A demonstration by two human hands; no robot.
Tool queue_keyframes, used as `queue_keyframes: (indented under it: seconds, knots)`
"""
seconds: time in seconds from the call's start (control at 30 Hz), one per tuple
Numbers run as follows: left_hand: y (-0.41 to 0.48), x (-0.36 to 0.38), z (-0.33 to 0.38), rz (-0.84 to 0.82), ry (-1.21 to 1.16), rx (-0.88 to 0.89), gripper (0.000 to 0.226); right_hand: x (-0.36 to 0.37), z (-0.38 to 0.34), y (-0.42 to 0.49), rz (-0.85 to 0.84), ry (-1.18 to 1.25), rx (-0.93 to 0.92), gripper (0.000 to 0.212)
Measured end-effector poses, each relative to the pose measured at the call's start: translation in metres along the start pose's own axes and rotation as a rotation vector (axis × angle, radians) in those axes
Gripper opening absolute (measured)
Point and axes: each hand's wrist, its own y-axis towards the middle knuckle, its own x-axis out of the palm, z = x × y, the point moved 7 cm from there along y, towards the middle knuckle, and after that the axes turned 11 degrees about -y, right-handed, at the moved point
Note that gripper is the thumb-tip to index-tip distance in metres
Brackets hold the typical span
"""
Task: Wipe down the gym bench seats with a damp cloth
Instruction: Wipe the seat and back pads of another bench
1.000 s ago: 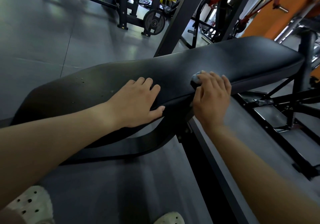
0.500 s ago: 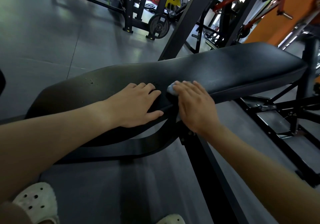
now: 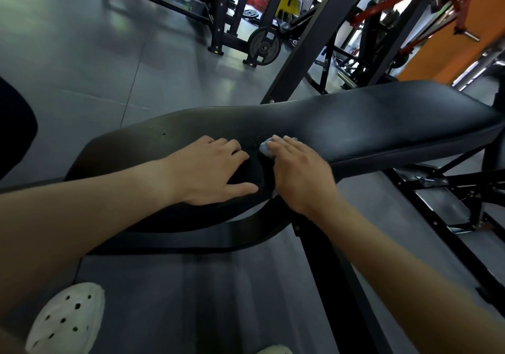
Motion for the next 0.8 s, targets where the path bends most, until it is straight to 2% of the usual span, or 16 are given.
queue_keyframes:
  seconds: [0.07, 0.2, 0.33, 0.4, 0.5, 0.53, 0.7, 0.8]
  knots:
    - [0.001, -0.001, -0.004, -0.020, -0.046, 0.012, 0.084, 0.005, 0.019, 0.017, -0.115, -0.005, 0.040, 0.056]
    - [0.005, -0.003, -0.009, 0.001, -0.132, 0.038, 0.067, 0.016, 0.052, 0.062, -0.268, 0.007, 0.141, 0.053]
    - [0.016, -0.004, -0.018, 0.061, -0.200, 0.058, 0.049, 0.026, 0.042, 0.088, -0.279, -0.026, 0.153, 0.052]
    - [0.021, -0.006, -0.023, 0.095, -0.228, 0.081, 0.042, 0.031, 0.022, 0.088, -0.274, -0.060, 0.078, 0.058]
    - [0.024, -0.008, -0.031, 0.107, -0.270, 0.124, 0.036, 0.036, -0.009, 0.077, -0.327, -0.085, -0.138, 0.081]
    - [0.025, -0.010, -0.034, 0.110, -0.289, 0.133, 0.034, 0.036, -0.015, 0.072, -0.340, -0.087, -0.192, 0.083]
    - [0.023, -0.010, -0.042, 0.085, -0.343, 0.156, 0.035, 0.021, -0.011, 0.062, -0.378, 0.002, -0.278, 0.057]
    - [0.018, -0.004, -0.043, 0.036, -0.344, 0.153, 0.042, 0.014, 0.018, 0.079, -0.366, -0.017, -0.141, 0.056]
